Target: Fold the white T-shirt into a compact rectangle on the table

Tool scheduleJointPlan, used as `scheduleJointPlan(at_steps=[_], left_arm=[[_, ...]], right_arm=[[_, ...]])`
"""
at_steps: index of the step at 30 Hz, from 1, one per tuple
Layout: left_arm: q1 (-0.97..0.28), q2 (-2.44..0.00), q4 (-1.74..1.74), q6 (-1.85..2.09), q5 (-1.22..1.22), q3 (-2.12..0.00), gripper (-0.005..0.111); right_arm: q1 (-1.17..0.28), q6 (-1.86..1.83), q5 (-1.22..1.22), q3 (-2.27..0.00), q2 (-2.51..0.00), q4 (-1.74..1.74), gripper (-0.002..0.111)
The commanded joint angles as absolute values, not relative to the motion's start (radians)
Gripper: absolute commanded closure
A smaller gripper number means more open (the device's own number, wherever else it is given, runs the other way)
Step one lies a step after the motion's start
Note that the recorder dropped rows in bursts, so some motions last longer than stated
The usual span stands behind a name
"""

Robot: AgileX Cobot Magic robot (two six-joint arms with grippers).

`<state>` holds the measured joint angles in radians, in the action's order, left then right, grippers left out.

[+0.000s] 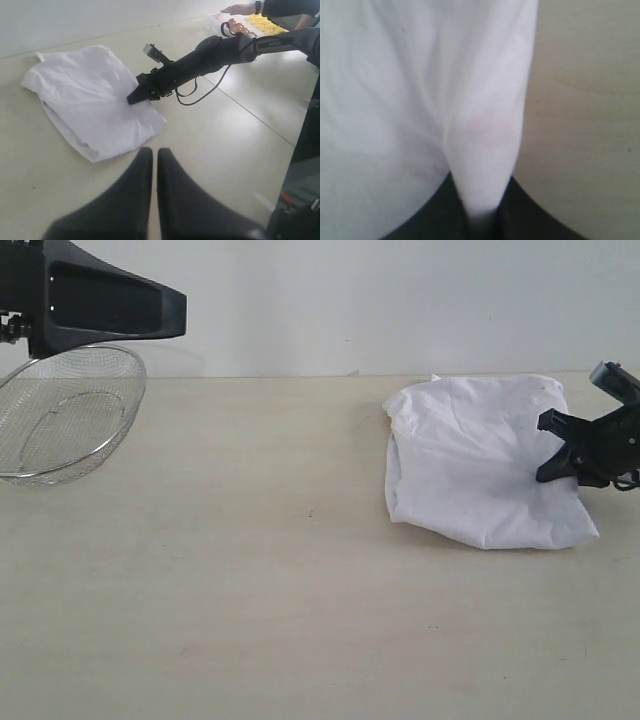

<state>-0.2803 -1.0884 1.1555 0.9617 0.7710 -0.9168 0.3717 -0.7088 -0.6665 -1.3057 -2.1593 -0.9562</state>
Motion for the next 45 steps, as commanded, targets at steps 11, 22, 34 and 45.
scheduleJointPlan(at_steps=[11,22,34,45], left_arm=[[-0.278,-1.082,1.155,0.956,0.751,-0.913,0.102],[-0.278,-1.082,1.155,0.956,0.749,-0.913,0.102],[-0.278,-1.082,1.155,0.956,0.749,-0.913,0.102],[-0.278,-1.082,1.155,0.958,0.747,-0.913,0.102]], right_arm=[[0.379,-0.725,-0.672,-1.308,-2.190,-0.929,0.108],[0.359,-0.720,-0.684,-1.308,-2.190,-0.937,0.108],[0.327,-0.716,-0.665,-1.308,-2.190,-0.957,0.108],[0.327,-0.716,-0.659,-1.308,-2.190,-0.957,0.089]])
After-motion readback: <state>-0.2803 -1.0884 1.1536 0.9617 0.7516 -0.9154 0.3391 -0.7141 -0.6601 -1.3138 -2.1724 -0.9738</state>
